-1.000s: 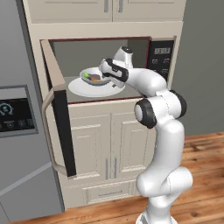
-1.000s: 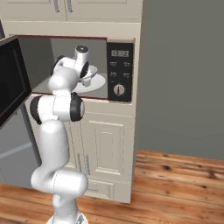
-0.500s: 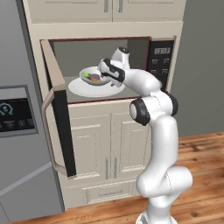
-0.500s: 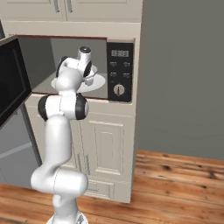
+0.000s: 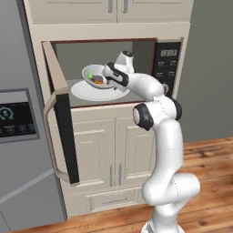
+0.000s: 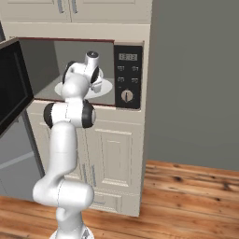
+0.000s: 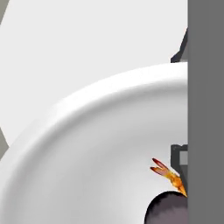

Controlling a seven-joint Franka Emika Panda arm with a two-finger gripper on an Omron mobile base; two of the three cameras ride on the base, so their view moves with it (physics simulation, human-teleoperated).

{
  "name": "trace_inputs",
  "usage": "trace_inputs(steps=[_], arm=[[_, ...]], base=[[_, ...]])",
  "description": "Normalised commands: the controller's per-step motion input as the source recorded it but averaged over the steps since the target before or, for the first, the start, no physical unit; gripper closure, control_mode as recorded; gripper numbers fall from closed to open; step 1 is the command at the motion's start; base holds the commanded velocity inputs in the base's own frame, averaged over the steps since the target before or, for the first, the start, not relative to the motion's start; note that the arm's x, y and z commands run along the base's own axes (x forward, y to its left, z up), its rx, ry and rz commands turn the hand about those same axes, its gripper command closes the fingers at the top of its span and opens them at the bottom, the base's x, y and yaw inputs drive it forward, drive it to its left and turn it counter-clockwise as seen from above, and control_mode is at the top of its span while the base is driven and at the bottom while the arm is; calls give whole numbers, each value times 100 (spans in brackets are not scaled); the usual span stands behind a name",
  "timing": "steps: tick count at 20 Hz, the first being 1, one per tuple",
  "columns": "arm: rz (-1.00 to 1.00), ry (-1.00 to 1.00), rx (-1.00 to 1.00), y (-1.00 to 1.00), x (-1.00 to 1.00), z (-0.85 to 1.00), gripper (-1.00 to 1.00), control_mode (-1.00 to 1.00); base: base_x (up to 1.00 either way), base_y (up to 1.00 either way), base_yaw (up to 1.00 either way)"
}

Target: The microwave is finished heating the shrimp and eggplant. Take the bowl containing the food and place it on the dining counter.

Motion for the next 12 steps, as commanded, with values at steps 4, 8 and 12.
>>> trace_inputs(steps=[4,8,12], arm=[[0,0,0,0,0,0,100,-100],[0,0,0,0,0,0,100,-100],[0,-2,0,0,-16,0,100,-100]], base=[[0,0,0],[0,0,0],[0,0,0]])
